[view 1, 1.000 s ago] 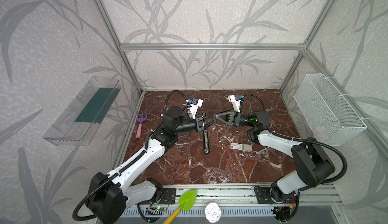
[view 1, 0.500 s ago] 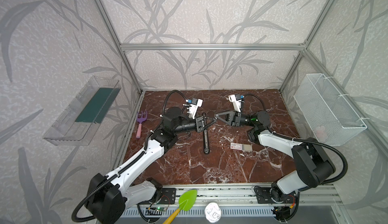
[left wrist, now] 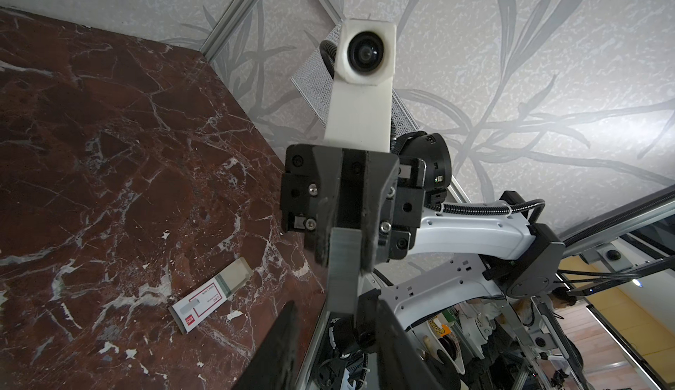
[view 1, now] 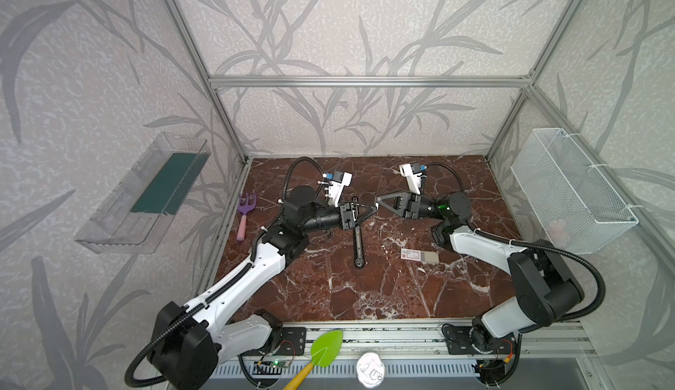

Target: Load the staples into the stapler

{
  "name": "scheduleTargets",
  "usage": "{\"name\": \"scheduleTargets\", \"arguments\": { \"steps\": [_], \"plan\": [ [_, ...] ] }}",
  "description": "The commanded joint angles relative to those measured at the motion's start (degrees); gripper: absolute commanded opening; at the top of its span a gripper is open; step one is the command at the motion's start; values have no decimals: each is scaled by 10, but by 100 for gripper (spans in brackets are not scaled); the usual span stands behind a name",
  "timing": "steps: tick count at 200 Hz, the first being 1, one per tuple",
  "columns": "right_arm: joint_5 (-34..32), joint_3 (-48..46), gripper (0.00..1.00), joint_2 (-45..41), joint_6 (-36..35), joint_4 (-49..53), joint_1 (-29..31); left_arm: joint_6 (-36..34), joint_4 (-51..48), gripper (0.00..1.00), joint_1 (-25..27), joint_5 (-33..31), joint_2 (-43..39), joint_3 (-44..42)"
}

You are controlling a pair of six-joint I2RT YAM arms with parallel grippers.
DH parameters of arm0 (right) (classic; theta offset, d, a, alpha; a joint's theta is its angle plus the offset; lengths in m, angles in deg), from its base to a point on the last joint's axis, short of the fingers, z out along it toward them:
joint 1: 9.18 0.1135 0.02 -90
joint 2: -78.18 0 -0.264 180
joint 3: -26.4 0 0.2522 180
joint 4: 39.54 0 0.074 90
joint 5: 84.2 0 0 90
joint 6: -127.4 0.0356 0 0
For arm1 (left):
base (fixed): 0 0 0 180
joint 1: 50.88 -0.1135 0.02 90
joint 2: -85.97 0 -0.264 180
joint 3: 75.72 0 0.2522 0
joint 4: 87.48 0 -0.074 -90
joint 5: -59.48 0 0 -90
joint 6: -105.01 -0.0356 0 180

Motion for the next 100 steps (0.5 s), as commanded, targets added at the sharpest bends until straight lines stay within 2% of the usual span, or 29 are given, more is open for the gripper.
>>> {"name": "scheduleTargets", "arguments": {
  "steps": [1, 35, 51, 64, 73, 100],
  "plan": [
    [-4, -5, 13, -10, -5, -24, -15, -15, -12, 38, -6, -7, -25, -5],
    [3, -15, 13, 5, 1, -24, -43, -32, -83, 38, -42, -70, -68, -30],
    [10, -21, 13, 16, 4, -25, -53, -66, -179, 38, -46, -148, -84, -35],
    [13, -27, 12, 23, -1, -18, -59, -85, -284, 38, -46, -226, -79, -32],
    [16, -30, 12, 27, -9, -7, -61, -89, -322, 37, -43, -262, -71, -40],
    [16, -34, 12, 42, -30, 18, -63, -59, -348, 35, -28, -317, -22, -79]
  ]
}}
